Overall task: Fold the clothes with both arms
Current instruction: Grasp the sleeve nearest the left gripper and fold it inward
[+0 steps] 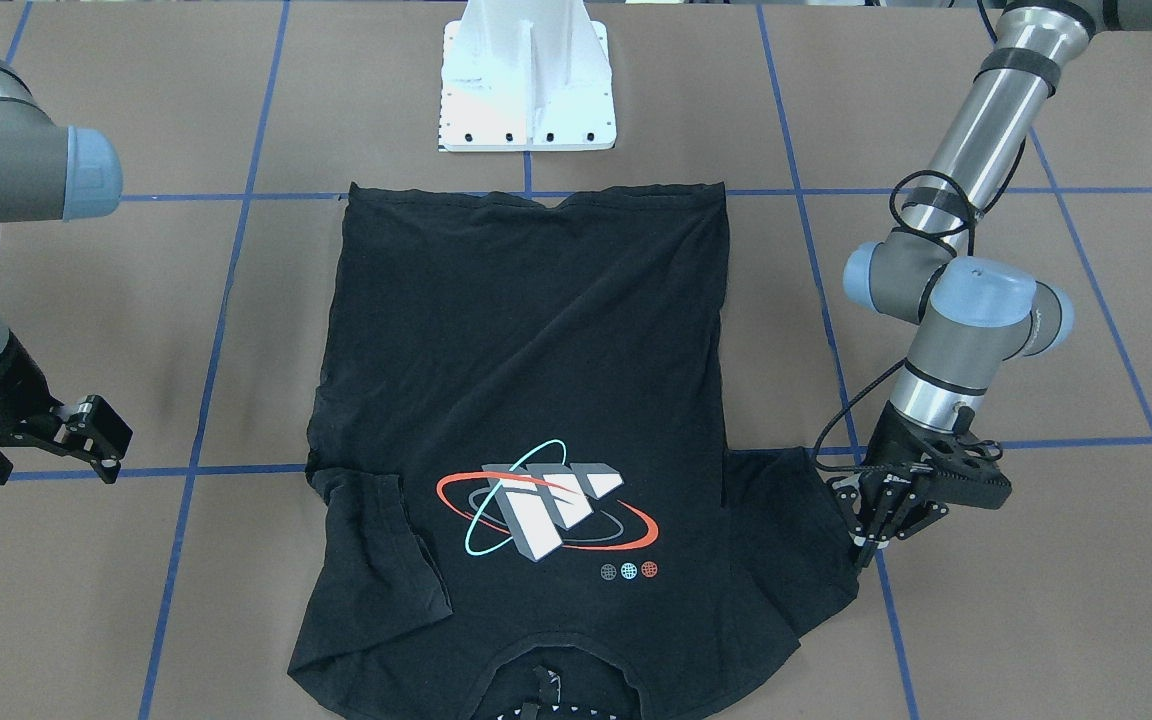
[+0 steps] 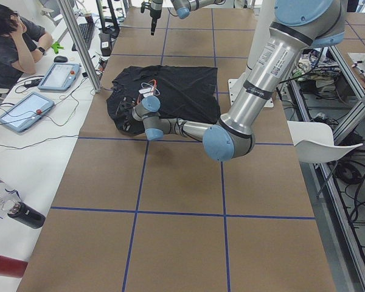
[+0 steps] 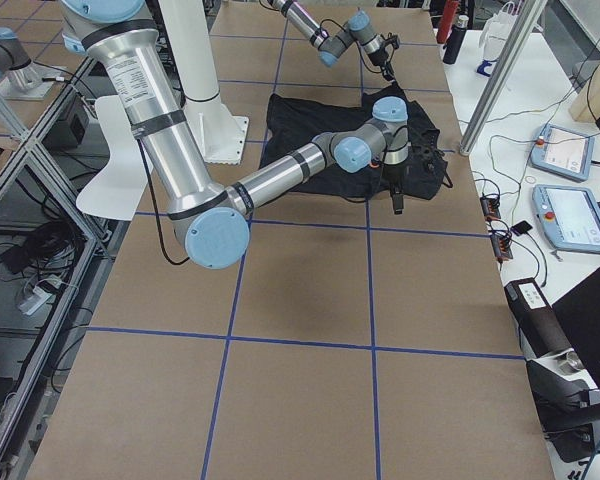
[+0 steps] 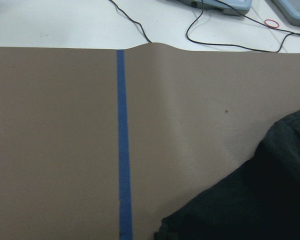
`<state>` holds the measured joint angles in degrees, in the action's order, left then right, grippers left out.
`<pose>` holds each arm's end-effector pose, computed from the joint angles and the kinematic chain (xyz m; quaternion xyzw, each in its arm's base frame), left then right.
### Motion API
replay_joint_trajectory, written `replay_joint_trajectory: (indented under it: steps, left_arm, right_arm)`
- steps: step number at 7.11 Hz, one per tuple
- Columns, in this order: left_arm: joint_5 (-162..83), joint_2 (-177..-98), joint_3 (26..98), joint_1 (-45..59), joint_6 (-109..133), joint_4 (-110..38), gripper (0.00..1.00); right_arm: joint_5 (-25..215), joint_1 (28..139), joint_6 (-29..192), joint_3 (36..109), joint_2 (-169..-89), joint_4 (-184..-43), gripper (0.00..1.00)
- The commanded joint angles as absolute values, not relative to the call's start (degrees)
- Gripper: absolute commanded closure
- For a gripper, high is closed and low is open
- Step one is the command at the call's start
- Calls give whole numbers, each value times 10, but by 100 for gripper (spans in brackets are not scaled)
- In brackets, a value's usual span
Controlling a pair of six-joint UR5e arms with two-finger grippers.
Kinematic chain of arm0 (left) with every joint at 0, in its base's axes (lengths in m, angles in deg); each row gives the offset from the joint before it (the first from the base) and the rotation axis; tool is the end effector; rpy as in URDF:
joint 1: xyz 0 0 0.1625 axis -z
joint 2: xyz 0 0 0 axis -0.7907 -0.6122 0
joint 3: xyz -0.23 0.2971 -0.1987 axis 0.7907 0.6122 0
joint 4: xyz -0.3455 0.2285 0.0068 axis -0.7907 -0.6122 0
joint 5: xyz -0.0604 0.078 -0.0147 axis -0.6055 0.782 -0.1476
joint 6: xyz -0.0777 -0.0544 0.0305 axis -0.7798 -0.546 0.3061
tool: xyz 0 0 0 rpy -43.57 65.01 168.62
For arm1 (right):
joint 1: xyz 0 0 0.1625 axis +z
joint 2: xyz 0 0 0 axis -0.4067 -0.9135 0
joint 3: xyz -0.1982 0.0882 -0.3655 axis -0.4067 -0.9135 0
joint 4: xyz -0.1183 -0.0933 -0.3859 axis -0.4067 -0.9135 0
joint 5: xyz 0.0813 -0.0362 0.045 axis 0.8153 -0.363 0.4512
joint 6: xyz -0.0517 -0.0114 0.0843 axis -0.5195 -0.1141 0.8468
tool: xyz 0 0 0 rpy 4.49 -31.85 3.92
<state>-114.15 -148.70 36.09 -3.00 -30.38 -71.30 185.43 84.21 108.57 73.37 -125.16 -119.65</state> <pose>0.3886 -0.6389 0.4335 0.3315 0.4480 -0.0886 0.8256 -0.2443 -0.6143 0.3832 0.1216 -0.3351 0.0478 0.9331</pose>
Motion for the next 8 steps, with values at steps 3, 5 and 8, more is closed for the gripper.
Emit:
replay_joint_trajectory:
  steps: [3,5,8]
  left_arm:
    - [-1144,-1522,522,-42,-373,-447,100]
    - [-1092,-1591,482,-95,-432,-402,100]
    - [-1075,-1660,399,-115,-464,-404,100]
  right_arm:
    - [1854,842,1088,734,-1251,-1197,0]
    - [1853,842,1088,733,-1252,-1197,0]
    - [1853,841,1088,732,-1252,-1197,0]
